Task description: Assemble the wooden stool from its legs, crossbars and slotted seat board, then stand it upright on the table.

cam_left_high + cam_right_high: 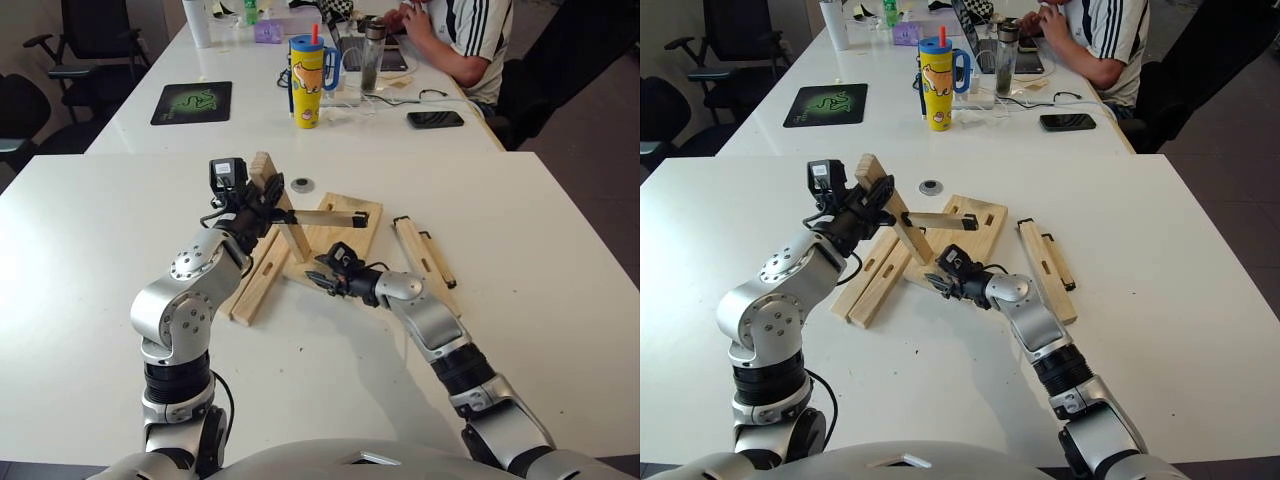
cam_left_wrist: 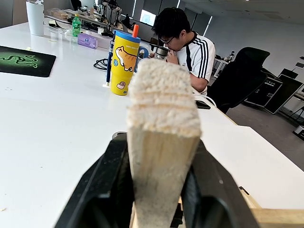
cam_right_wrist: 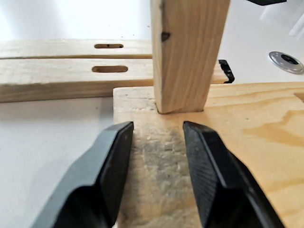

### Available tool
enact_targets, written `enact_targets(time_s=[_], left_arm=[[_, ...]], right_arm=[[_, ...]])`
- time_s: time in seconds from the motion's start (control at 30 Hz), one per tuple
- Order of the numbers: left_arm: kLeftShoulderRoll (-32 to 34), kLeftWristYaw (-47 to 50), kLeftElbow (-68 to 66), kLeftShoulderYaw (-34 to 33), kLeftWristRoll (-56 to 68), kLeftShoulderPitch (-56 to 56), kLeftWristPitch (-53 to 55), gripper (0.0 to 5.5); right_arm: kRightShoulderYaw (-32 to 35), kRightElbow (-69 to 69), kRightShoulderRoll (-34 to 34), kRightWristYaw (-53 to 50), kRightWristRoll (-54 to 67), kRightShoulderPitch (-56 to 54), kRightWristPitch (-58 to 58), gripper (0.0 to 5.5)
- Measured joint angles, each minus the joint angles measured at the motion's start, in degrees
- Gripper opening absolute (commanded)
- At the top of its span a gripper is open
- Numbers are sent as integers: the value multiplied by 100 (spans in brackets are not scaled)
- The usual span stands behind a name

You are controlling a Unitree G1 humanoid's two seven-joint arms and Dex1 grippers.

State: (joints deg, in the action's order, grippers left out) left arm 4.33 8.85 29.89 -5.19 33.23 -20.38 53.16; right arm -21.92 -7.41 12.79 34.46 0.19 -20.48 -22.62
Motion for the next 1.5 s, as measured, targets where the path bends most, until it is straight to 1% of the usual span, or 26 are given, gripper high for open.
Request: enact_targets(time_s=[0.33, 0.47, 0.7, 0.8, 0.9, 0.97, 1.0, 1.13, 1.33, 1.4, 1.5], left_arm=[[30, -4, 2, 104, -131, -236, 330, 109], [191, -100, 8, 303, -245, -400, 492, 108], [697, -721, 7, 873, -632, -575, 498, 104], [705, -795, 7, 993, -767, -580, 398, 104], [586, -794, -21, 900, -800, -580, 397, 104], [424, -772, -117, 696, -738, -580, 416, 104], [266, -718, -212, 472, -643, -588, 439, 104], [29, -575, -468, 14, -578, -673, 457, 104], [-63, -538, -484, -104, -566, -746, 598, 104], [64, -628, -455, 86, -668, -767, 606, 104], [322, -878, -278, 709, -965, -766, 537, 104]], right_arm=[[-93, 23, -155, -62, 31, -267, -962, 193], [-55, 68, -204, -99, 85, -284, -1167, 193], [-21, 50, -204, -108, 153, -299, -1225, 193], [22, 36, -203, -109, 233, -299, -1228, 193], [32, 25, -203, -118, 260, -299, -1228, 193], [36, -8, -208, -133, 266, -300, -1228, 193], [35, -18, -211, -151, 268, -300, -1228, 193], [39, -33, -215, -227, 269, -307, -1228, 193], [39, -34, -217, -244, 272, -320, -1227, 193], [39, -51, -216, -244, 279, -320, -1227, 193], [42, -61, -210, -241, 314, -320, -1227, 193]])
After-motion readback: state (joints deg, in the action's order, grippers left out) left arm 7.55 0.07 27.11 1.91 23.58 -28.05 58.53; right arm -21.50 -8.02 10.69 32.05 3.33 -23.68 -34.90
